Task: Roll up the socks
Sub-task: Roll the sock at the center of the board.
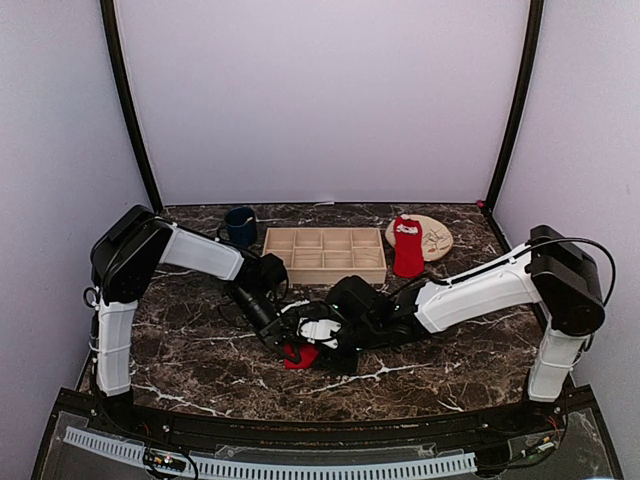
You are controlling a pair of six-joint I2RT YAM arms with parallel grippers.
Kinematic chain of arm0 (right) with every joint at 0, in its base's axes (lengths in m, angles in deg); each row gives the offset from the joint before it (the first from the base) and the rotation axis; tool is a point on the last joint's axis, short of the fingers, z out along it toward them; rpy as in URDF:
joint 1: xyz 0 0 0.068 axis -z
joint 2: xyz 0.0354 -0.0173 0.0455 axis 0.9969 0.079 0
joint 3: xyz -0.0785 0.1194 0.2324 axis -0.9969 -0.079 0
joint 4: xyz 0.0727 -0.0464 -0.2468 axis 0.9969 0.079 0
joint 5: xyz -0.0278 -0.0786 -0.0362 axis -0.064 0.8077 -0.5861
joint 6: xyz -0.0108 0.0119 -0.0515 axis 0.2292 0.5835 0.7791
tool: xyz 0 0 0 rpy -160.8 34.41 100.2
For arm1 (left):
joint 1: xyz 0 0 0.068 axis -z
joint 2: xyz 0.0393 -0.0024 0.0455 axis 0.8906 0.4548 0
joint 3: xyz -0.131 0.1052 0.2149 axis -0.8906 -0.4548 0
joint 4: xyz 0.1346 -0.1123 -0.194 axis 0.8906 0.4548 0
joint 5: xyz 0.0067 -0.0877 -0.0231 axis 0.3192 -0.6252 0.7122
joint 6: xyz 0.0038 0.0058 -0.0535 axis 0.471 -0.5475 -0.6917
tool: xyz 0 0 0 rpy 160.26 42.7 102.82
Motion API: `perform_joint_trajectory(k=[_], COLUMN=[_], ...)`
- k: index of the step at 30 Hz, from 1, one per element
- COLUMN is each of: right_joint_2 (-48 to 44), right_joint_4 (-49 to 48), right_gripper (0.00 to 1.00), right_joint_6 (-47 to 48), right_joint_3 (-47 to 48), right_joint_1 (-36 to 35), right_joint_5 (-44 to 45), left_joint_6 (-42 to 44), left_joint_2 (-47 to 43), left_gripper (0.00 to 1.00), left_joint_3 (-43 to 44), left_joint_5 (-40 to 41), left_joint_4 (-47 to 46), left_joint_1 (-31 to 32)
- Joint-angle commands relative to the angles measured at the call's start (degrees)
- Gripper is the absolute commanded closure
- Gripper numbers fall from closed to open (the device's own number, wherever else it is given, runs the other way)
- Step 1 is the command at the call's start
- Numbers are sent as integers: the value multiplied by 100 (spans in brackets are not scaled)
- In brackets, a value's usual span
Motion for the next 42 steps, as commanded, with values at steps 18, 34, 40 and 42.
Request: perform_joint_trajectory(k=[18, 34, 40, 42], right_joint_2=[582, 986, 1060, 1077], right_joint_4=[242, 775, 979, 1017], right_gripper=[84, 96, 97, 97], right_joint_6=[337, 173, 56, 27], right_joint_3=[402, 696, 943, 966], right_joint_1=[-41, 218, 302, 324], right_joint_5=[-348, -1047, -1239, -1264], left_joint_6=[190, -261, -581, -673], left_joint_2=[263, -132, -651, -831], left_gripper=[100, 78, 72, 67], left_joint_3=[-59, -159, -432, -523], left_joint_5=[303, 852, 1165, 1409], left_joint_4=[271, 106, -236, -353], left_joint_1=[-96, -138, -138, -138])
